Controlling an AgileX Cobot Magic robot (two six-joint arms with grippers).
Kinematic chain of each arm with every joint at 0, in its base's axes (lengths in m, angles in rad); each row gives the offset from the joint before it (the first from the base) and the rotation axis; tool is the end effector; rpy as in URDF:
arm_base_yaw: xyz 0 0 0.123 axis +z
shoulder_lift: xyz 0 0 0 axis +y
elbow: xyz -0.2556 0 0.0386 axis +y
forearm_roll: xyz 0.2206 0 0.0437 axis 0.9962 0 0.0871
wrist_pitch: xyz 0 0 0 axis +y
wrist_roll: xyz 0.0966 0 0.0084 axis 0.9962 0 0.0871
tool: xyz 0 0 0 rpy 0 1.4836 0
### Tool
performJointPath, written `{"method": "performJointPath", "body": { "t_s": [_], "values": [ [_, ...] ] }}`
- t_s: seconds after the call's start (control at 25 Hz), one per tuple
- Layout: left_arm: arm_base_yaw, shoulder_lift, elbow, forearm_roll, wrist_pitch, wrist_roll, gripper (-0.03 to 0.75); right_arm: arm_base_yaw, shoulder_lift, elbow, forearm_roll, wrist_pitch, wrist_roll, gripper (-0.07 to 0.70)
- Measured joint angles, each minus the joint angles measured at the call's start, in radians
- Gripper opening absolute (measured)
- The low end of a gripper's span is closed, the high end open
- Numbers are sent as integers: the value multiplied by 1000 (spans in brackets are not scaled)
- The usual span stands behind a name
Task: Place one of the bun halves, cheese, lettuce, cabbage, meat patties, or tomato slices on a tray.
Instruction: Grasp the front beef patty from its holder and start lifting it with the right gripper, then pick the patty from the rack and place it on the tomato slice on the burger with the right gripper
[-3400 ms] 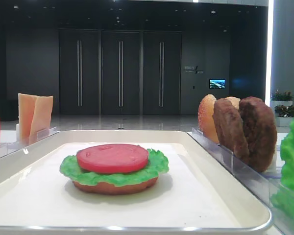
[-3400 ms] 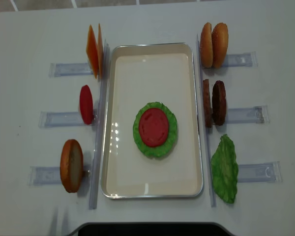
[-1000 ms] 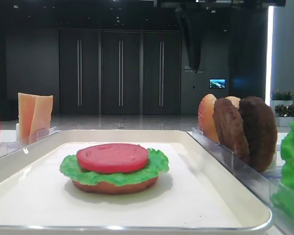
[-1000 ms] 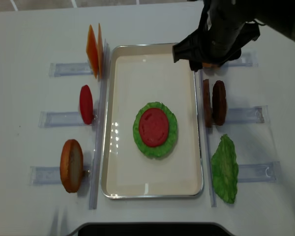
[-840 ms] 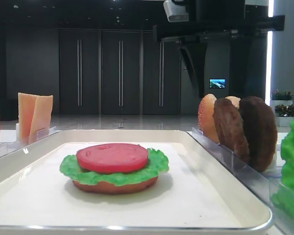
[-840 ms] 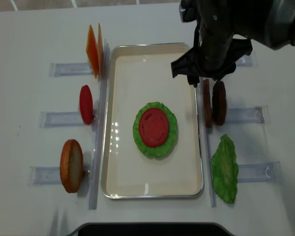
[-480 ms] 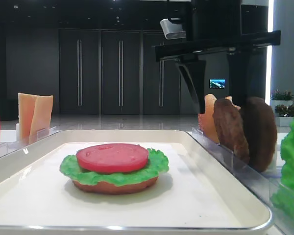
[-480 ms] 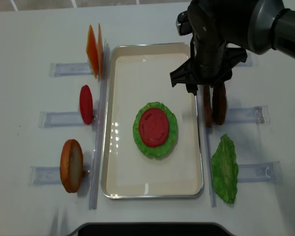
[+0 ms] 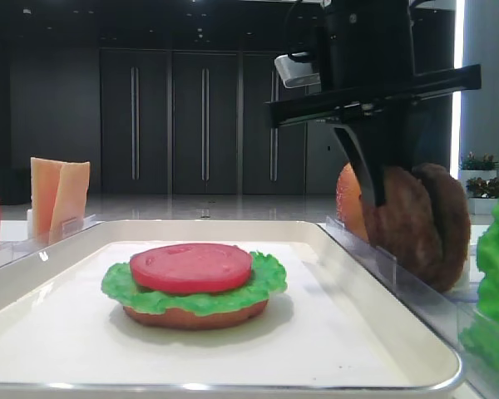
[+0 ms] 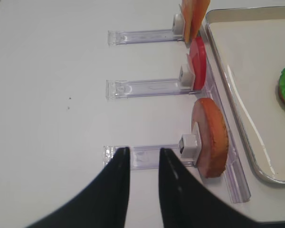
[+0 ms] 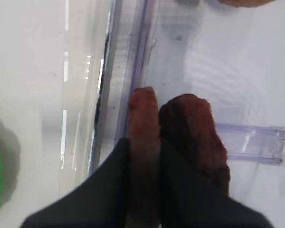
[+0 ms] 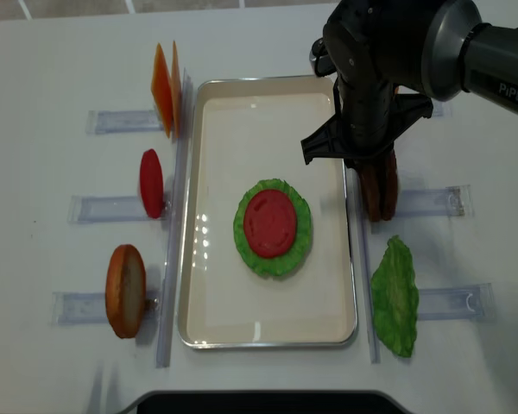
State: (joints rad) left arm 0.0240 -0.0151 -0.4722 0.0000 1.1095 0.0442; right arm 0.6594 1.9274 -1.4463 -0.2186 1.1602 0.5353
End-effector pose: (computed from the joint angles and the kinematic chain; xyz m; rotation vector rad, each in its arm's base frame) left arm 0.0017 0.0000 0.2502 0.0213 2.1060 0.0409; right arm 0.2834 0.1952 0.1907 -0.3150 2.9890 -0.2366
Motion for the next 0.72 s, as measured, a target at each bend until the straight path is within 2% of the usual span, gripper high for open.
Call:
{"method": "performJointPath", "body": {
  "t_s": [0.16,0.2,0.36,0.48,0.56,0.72],
  "values": [
    [0,0,0,0,0,0,159,0,0,-32,1,33,-21,112],
    [0,0,0,0,0,0,159,0,0,-55,5,58,-30,112],
    [0,0,0,0,0,0,159,0,-27,-170,50,64,-92,112],
    [0,0,0,0,0,0,159,0,-61,-216,201,57,-199,112],
    [0,0,0,0,0,0,159,0,-71,-214,353,34,-292,112],
    [0,0,0,0,0,0,159,3,-73,-137,633,-98,-484,112]
  ]
}}
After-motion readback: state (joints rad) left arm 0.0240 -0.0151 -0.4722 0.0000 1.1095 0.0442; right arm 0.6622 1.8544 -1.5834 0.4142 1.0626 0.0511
